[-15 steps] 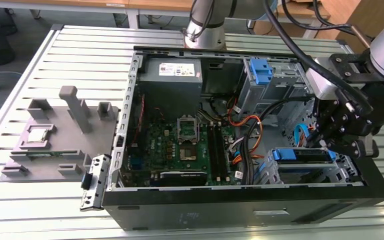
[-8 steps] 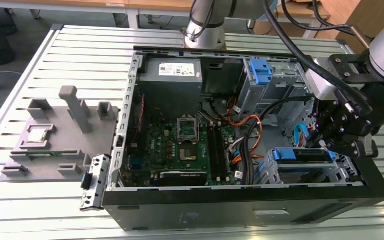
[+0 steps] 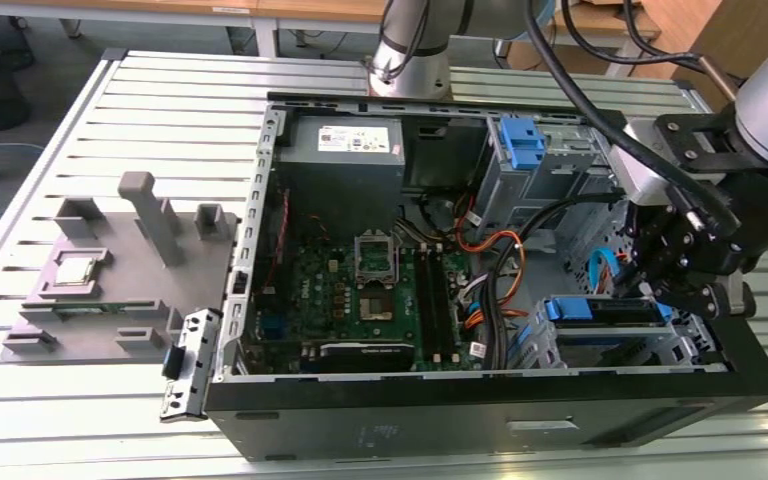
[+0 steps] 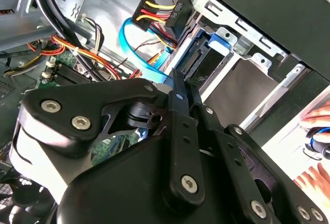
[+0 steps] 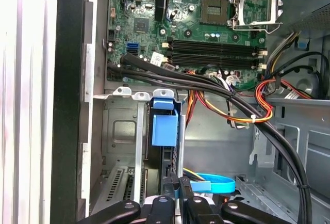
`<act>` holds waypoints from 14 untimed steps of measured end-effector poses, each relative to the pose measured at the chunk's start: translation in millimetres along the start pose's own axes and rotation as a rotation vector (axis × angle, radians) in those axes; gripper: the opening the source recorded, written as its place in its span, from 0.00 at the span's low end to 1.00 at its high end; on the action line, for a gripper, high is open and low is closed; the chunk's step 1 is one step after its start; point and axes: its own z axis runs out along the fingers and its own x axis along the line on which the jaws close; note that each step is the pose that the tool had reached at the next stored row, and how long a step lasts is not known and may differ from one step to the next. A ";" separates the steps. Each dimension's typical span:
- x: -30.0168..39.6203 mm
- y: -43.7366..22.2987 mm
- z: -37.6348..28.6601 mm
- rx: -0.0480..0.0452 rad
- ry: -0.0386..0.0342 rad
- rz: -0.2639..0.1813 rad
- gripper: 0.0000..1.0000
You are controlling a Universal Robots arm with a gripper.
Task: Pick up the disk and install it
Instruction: 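Insert the first disk wire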
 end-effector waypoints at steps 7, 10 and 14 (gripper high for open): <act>1.6 4.5 2.3 0.0246 0.0004 -0.002 0.16; 2.0 7.1 3.7 0.0325 0.0005 -0.003 0.16; 2.1 7.9 5.9 0.0416 0.0008 -0.004 0.16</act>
